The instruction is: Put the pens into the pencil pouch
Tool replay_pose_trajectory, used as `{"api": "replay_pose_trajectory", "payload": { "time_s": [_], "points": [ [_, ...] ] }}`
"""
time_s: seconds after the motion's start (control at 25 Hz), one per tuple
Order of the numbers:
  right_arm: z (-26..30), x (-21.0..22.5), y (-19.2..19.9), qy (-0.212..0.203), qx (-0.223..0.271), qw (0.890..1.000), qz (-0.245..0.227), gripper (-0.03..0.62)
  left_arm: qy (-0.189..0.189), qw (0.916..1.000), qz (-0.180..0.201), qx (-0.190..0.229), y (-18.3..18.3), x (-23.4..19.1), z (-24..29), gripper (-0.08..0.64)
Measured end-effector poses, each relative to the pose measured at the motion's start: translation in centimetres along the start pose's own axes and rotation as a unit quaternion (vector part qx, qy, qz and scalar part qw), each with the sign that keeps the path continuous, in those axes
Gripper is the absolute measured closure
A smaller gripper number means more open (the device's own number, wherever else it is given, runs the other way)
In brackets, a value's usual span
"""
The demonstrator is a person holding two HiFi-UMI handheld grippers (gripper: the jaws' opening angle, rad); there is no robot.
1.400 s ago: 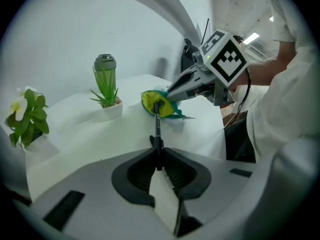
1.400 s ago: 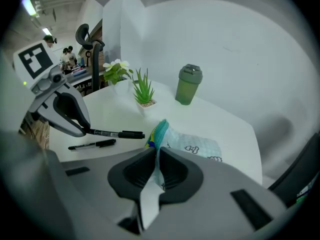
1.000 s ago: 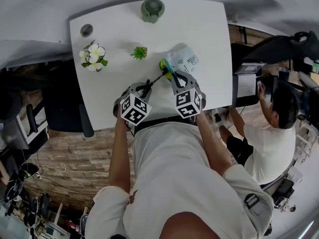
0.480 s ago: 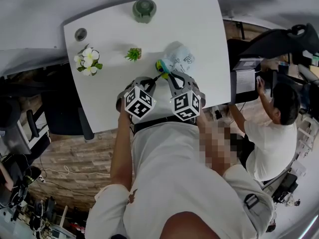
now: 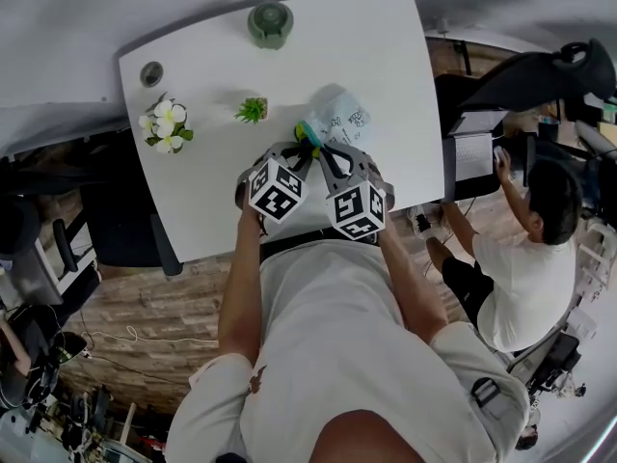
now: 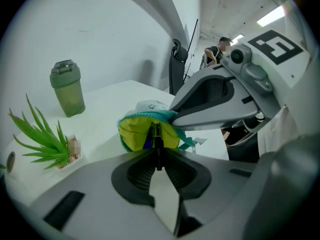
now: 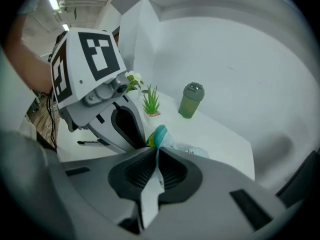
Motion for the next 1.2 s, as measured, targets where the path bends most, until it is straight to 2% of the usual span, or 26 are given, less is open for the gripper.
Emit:
{"api": "replay_pose_trajectory", "payload": {
  "time_s": [0.52, 0.76, 1.2],
  "points": [
    [0.3, 0.3, 0.8, -0.036, 0.008, 0.999, 0.022, 0.574, 0.005, 0.9988, -0.017, 0.045, -1.0, -0.2, 1.5, 0.506],
    [0.6, 0.4, 0.6, -0.037, 0.006, 0.999, 0.024, 0.574, -0.002, 0.9974, -0.042, 0.058, -0.3, -0.4, 1.4, 0.433],
    [0.2, 0.3, 0.2, -0.018, -0.002, 1.000, 0.026, 0.574, -0.047, 0.9939, -0.073, 0.068, 3.6, -0.3, -1.5, 0.387]
  ]
}}
Point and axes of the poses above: the fingertips, and each gripper's own axes: z forward along the fingers, x to its right, y out of its underside, the point moved 6 cm from there along -z, backward along the fingers, and after that the axes turned 15 degrees about -x, right-handed, at the moved point
